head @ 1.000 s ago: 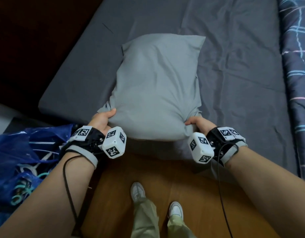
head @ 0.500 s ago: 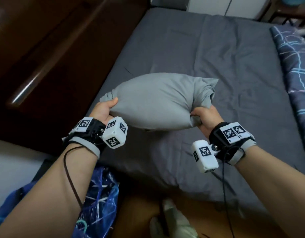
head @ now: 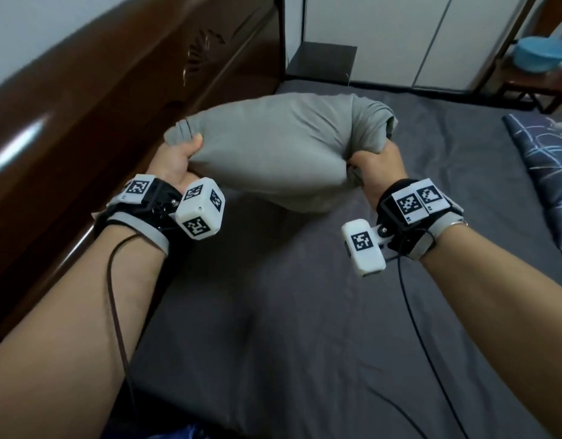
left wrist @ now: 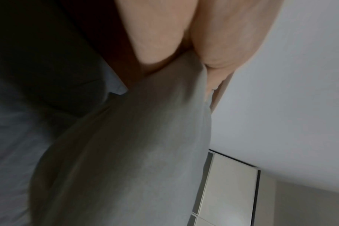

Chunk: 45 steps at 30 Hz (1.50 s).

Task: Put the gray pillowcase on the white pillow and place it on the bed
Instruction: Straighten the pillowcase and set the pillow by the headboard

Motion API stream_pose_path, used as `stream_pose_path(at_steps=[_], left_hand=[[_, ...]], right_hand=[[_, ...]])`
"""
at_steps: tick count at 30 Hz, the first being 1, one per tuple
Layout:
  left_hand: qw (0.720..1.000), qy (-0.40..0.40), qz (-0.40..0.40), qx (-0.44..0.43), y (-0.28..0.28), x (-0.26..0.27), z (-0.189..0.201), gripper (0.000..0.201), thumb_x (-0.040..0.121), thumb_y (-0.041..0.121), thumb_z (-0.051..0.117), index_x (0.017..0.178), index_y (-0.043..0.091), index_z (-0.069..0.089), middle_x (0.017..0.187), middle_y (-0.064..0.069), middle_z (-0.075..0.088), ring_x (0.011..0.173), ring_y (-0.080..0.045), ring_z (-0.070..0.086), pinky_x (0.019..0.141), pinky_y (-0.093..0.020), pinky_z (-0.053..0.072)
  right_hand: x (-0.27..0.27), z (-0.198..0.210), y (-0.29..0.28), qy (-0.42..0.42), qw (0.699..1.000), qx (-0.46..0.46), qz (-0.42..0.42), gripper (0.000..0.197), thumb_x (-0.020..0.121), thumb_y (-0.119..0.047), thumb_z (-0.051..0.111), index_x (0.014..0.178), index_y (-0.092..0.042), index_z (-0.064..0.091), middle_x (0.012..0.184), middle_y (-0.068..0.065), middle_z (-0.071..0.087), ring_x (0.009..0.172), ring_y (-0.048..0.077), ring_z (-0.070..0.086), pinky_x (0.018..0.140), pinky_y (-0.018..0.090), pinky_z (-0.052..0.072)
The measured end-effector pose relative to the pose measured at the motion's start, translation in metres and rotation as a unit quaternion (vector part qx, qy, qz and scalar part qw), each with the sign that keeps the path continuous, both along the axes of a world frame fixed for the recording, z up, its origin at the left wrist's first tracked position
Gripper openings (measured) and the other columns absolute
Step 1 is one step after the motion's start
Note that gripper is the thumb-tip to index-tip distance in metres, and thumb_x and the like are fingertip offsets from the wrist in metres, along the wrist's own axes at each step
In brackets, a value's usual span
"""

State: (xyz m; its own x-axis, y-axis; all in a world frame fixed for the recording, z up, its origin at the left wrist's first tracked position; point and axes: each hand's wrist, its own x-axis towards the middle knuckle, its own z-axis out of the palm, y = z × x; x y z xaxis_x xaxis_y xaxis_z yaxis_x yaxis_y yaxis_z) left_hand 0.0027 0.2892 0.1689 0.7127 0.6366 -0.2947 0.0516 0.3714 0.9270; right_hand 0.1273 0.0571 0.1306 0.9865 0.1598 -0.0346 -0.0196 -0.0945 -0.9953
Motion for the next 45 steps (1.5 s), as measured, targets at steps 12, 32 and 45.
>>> stream_pose_path(at_steps=[12,32,45], left_hand=[[0.993,0.074,-0.005,-0.091,0.070,-0.006,-0.162,0.041,0.095,0.012,0.047,0.136,0.011,0.047,0.123,-0.010,0.062,0.080,-0.015,0.067,0.050,-0.025,0.056],[0.942,0.294,0.022,-0.160,0.110,-0.140,-0.299,0.031,0.094,0.032,0.050,0.117,0.012,0.053,0.096,-0.004,0.066,0.082,-0.020,0.064,0.062,-0.036,0.047],[0.918,0.352,0.055,-0.176,0.082,-0.161,-0.317,0.067,0.090,0.053,0.046,0.140,0.010,0.036,0.140,-0.017,0.049,0.095,-0.027,0.058,0.099,-0.042,0.045]], right_hand=[[-0.003,-0.179,0.058,0.129,0.991,-0.035,0.019,0.034,0.045,-0.009,0.061,0.079,-0.010,0.063,0.093,0.026,0.067,0.092,0.041,0.066,0.081,0.063,0.051],[-0.179,-0.325,0.079,0.390,0.908,-0.017,0.152,0.055,0.055,0.007,0.061,0.109,-0.003,0.060,0.104,0.016,0.067,0.098,0.035,0.063,0.093,0.049,0.050],[-0.165,-0.336,0.057,0.539,0.799,-0.183,0.194,0.082,0.048,-0.048,0.077,0.120,-0.022,0.050,0.100,-0.004,0.058,0.080,0.014,0.060,0.066,0.020,0.043]])
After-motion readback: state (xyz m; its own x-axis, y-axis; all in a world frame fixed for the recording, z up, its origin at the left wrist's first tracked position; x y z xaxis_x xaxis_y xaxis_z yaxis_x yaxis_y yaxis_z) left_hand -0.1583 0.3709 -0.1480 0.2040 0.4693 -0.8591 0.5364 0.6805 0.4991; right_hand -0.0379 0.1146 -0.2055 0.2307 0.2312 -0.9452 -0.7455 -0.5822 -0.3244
